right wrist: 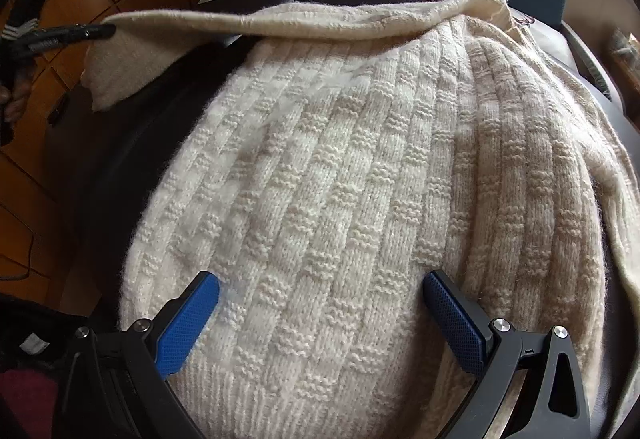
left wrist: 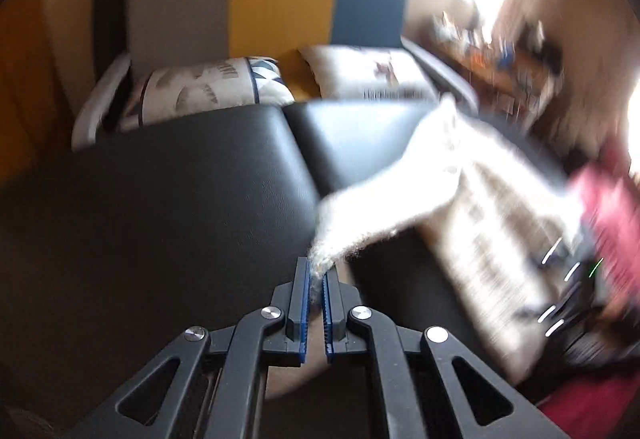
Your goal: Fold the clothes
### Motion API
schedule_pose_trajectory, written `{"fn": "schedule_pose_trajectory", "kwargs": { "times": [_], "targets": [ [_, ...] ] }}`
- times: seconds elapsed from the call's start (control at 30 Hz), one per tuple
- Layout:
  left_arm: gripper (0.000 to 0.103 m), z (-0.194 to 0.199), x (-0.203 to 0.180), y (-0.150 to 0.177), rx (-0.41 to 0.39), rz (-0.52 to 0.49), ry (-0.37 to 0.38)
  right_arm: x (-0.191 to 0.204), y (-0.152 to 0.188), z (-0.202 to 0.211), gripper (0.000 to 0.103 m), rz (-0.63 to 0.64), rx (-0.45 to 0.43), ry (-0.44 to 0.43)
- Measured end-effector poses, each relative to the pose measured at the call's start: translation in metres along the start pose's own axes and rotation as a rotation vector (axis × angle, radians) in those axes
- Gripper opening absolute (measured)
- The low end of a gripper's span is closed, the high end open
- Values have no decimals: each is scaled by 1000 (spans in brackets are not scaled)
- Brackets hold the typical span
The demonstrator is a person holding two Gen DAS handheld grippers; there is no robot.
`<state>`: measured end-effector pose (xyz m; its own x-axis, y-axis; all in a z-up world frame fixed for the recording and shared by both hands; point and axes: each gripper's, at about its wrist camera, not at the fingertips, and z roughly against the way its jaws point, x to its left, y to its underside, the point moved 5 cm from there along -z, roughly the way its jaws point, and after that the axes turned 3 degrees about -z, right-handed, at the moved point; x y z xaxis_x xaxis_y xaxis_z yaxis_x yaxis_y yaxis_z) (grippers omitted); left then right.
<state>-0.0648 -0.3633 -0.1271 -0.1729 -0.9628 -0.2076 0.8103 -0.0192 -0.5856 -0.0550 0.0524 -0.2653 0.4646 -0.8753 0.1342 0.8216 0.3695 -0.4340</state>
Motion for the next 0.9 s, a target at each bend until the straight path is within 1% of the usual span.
{"fn": "schedule_pose_trajectory", "kwargs": {
  "times": [0.07,0.1,0.17,0.27,0.3,0.37,0.43,0.53,0.6,0.67,0.7,0.77,0.8,0.83,0.87,0.9],
  "targets": [
    [4,-4,28,-14,-3,97,-4,-2,0,0,103,0,0,4],
    [4,-12,43,-21,21,137,-11,-1,-1,-2,103,-1,1,6],
    [4,-36,71,-33,95,186,-45,-3,-1,-2,103,-1,2,6],
    [4,-87,111,-33,271,224,-147,-6,-2,0,103,-2,3,3],
    [4,-102,123,-30,327,238,-182,2,-4,-1,103,-2,3,5],
    [5,-125,145,-28,413,262,-254,5,-4,0,103,0,3,5],
    [7,-139,159,-30,457,268,-319,4,-4,0,103,2,4,3],
    [15,-142,165,-40,494,254,-371,2,-5,1,103,11,12,2],
    [14,-128,166,-50,480,247,-442,0,-5,2,103,11,11,-4],
    [14,-105,165,-60,421,263,-492,-2,-5,3,103,11,10,-9],
    [14,-93,163,-65,382,276,-502,-3,-5,4,103,9,10,-14],
    [14,-67,145,-76,264,306,-449,-6,-7,7,103,0,23,-39],
    [13,-59,125,-82,208,280,-393,-9,-11,13,103,-22,28,-83],
    [13,-53,103,-87,163,242,-333,-14,-19,24,103,-54,-2,-133],
    [13,-53,74,-91,138,179,-265,-20,-27,36,103,-87,-40,-183],
    [13,-56,43,-95,122,118,-189,-30,-39,49,103,-110,-85,-195]
  ]
}}
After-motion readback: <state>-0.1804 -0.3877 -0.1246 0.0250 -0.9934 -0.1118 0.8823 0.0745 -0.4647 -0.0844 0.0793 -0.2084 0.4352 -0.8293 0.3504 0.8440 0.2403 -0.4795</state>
